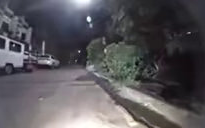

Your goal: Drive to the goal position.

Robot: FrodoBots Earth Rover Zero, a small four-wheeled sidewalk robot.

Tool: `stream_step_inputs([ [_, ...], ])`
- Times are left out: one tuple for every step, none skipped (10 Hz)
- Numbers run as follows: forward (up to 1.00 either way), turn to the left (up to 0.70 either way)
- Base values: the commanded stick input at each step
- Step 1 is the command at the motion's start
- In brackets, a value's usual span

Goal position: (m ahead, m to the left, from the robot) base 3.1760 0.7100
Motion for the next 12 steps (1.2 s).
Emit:
stream_step_inputs([
  [0.7, 0.0],
  [0.7, 0.0],
  [0.7, 0.0],
  [0.7, 0.0],
  [0.7, 0.0],
  [0.7, 0.0],
  [0.7, 0.0],
  [0.7, 0.0],
  [0.7, 0.0],
  [0.24, 0.0],
  [0.0, 0.0],
  [0.0, 0.0],
])
